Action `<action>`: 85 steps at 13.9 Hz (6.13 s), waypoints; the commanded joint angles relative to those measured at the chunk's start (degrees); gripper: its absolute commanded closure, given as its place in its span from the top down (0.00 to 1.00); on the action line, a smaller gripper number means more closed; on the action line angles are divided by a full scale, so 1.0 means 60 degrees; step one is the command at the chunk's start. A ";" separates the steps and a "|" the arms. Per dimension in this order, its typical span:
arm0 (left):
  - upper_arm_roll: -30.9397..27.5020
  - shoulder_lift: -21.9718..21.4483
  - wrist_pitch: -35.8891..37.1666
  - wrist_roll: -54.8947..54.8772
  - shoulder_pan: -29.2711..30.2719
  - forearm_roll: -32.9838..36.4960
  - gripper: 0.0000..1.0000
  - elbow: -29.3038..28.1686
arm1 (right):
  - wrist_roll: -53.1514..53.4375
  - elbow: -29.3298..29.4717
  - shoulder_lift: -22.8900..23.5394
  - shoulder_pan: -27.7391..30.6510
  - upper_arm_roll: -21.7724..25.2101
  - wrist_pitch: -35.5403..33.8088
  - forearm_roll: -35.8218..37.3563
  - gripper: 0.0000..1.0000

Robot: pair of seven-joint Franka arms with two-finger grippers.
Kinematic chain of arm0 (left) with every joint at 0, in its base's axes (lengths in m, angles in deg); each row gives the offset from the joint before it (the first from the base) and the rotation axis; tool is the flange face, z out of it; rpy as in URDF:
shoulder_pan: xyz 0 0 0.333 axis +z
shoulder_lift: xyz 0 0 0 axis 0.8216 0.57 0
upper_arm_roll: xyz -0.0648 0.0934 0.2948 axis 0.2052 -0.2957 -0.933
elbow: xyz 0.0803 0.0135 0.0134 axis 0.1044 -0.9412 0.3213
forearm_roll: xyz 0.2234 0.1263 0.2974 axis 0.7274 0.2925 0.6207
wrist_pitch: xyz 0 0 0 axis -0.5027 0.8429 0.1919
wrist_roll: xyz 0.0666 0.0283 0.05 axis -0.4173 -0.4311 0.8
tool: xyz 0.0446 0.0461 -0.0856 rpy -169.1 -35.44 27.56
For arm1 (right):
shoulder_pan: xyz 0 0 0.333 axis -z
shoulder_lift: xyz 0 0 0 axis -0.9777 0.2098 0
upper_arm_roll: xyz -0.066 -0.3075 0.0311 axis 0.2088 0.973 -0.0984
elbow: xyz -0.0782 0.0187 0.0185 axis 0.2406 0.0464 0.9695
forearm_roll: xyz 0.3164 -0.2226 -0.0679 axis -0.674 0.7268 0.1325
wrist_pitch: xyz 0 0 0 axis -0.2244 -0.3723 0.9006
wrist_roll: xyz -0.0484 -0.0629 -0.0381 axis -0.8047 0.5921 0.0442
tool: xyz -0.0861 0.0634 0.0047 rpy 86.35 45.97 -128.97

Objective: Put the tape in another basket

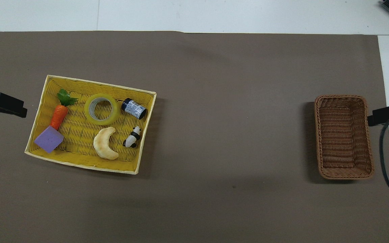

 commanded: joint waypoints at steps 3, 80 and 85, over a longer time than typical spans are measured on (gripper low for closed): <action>0.0021 -0.0320 -0.0246 0.0050 0.0151 0.0019 1.00 -0.0428 | 0.0091 -0.0226 -0.0171 0.0075 -0.0014 0.0163 -0.0240 1.00; 0.0226 0.0823 -0.2371 0.2584 -0.2148 -0.4589 0.00 -0.1833 | 0.2240 -0.1588 -0.0304 -0.0990 -0.0366 0.1435 -0.1235 1.00; 0.0358 0.0531 -0.3848 0.2642 -0.3435 -0.5839 0.00 -0.2799 | 0.4569 -0.1720 0.0618 -0.1944 -0.0380 0.2593 -0.3472 1.00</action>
